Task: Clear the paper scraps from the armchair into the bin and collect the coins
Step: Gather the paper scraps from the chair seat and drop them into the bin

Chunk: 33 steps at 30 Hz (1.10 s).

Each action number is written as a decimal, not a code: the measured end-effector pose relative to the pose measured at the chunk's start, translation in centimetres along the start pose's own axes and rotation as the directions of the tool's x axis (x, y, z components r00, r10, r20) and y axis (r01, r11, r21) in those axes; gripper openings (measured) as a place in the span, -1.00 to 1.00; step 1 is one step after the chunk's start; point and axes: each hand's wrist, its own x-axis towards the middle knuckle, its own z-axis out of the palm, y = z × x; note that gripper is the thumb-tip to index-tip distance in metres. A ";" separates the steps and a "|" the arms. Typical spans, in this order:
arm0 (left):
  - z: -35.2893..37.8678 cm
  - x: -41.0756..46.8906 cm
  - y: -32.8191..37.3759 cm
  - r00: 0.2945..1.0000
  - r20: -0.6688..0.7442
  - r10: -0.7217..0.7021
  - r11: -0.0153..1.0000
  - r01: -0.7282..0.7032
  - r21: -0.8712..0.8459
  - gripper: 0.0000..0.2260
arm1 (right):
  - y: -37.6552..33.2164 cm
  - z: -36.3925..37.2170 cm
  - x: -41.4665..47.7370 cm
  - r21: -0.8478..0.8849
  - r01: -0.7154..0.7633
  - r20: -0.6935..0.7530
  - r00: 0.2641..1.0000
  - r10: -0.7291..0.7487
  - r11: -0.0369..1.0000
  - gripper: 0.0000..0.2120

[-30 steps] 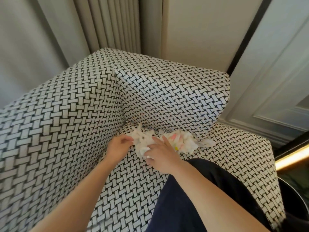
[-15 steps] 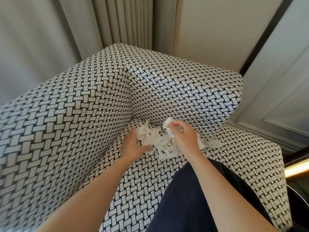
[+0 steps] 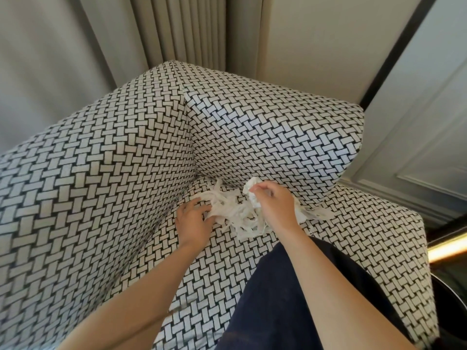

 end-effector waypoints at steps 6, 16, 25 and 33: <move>-2.3 0.6 -0.4 0.994 -0.081 0.070 0.997 -0.071 -0.015 -0.76 | 0.4 0.1 0.1 0.082 -0.006 -0.035 0.999 0.009 0.997 -0.82; -7.8 1.2 2.2 0.995 0.045 0.092 0.973 -0.080 -0.215 -0.81 | -0.5 -0.6 -1.1 0.098 -0.068 -0.049 0.996 0.073 0.993 -0.83; -10.3 0.7 4.2 0.984 0.124 0.128 0.984 -0.110 -0.144 -0.86 | -1.3 -1.4 -2.3 0.180 -0.087 -0.032 0.995 0.095 0.980 -0.91; -10.6 -0.1 6.4 0.980 0.197 0.016 0.949 0.047 -0.311 -0.80 | -1.4 -1.6 -3.2 0.178 -0.064 -0.005 0.998 0.066 0.982 -0.90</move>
